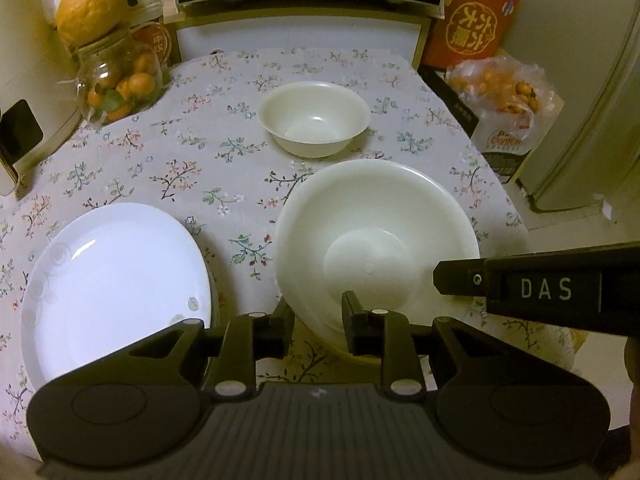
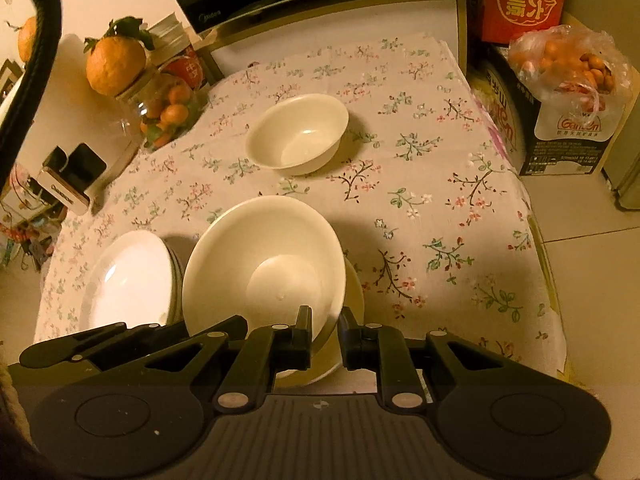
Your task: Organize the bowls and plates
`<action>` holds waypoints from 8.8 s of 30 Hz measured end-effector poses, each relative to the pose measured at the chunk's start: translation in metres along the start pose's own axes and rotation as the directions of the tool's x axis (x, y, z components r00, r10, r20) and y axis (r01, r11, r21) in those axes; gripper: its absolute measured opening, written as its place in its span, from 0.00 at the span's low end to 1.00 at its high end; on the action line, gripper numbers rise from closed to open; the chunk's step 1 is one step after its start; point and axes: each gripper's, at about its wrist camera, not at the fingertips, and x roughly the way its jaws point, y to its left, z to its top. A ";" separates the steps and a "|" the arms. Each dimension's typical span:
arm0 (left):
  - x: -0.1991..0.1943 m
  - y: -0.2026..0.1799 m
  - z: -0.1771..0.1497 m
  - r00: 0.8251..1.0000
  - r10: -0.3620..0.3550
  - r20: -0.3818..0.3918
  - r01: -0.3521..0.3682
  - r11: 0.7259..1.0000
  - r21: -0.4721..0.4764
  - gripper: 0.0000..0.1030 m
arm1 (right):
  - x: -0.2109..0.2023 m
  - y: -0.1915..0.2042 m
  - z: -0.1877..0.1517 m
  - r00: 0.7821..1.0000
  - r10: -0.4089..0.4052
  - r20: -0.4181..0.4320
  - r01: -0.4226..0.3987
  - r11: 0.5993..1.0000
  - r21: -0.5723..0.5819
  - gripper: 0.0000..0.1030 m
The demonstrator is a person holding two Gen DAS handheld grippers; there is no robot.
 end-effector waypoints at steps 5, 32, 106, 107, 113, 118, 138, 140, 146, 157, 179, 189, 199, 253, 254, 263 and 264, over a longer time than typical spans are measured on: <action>0.004 0.000 -0.002 1.000 -0.001 -0.017 0.001 1.000 -0.015 0.24 | 0.002 0.001 -0.001 1.000 -0.009 -0.003 0.009 1.000 -0.010 0.16; 0.013 0.003 -0.001 0.999 -0.018 -0.046 0.016 0.999 -0.035 0.31 | 0.009 -0.004 0.002 0.999 -0.031 -0.029 0.030 0.999 -0.027 0.25; -0.001 0.062 0.104 0.987 0.138 0.075 -0.126 0.981 -0.147 0.99 | -0.010 0.007 0.084 0.953 -0.258 0.156 0.246 0.965 0.093 0.93; 0.002 0.062 0.106 0.989 0.132 0.068 -0.120 0.981 -0.152 0.99 | -0.010 0.007 0.085 0.953 -0.259 0.155 0.247 0.964 0.094 0.93; 0.017 0.062 0.118 0.988 0.139 0.062 -0.130 0.984 -0.122 1.00 | -0.004 0.000 0.091 0.957 -0.255 0.137 0.243 0.965 0.100 0.95; 0.034 0.069 0.121 0.994 0.109 0.031 -0.102 0.979 -0.177 1.00 | 0.001 -0.010 0.094 0.955 -0.268 0.128 0.255 0.961 0.108 0.96; 0.087 0.074 0.137 0.995 0.096 0.023 -0.092 0.988 -0.128 0.72 | 0.079 -0.021 0.128 0.980 -0.198 -0.007 0.195 0.960 0.201 0.84; 0.093 0.076 0.136 0.995 0.095 0.017 -0.092 0.987 -0.136 0.65 | 0.086 -0.018 0.130 0.982 -0.189 -0.009 0.187 0.961 0.202 0.76; 0.104 0.069 0.136 1.000 0.031 0.004 -0.030 0.989 -0.143 0.47 | 0.105 -0.012 0.134 0.987 -0.160 -0.018 0.161 0.970 0.182 0.45; 0.098 0.069 0.135 1.000 -0.009 -0.003 0.008 0.990 -0.142 0.09 | 0.101 0.002 0.132 0.995 -0.102 -0.014 0.103 0.982 0.156 0.06; 0.029 0.045 0.119 0.985 0.027 0.171 -0.016 0.998 -0.067 0.08 | 0.032 0.009 0.108 0.991 -0.073 0.111 0.059 0.991 0.123 0.09; -0.003 0.040 0.105 0.968 0.032 0.250 -0.022 0.999 -0.041 0.08 | 0.010 0.010 0.097 0.987 -0.046 0.152 0.027 0.992 0.124 0.10; -0.030 0.037 0.086 0.960 0.018 0.280 -0.014 1.000 -0.016 0.09 | -0.014 0.013 0.081 0.982 -0.008 0.187 -0.014 0.994 0.113 0.10; -0.007 0.010 0.015 0.999 0.039 0.038 -0.042 0.995 0.096 0.14 | -0.015 0.014 0.001 0.995 -0.089 0.042 0.089 0.996 0.013 0.12; -0.005 0.010 0.014 0.998 0.044 0.034 -0.047 0.994 0.097 0.14 | -0.014 0.014 0.001 0.995 -0.090 0.038 0.090 0.996 0.013 0.12; 0.008 0.010 0.011 0.999 0.044 -0.010 -0.043 0.995 0.094 0.16 | -0.004 0.014 0.001 0.994 -0.107 0.006 0.107 0.994 0.018 0.14; 0.009 0.009 0.011 0.999 0.043 -0.012 -0.041 0.995 0.095 0.16 | -0.003 0.014 0.001 0.994 -0.109 0.004 0.109 0.994 0.019 0.14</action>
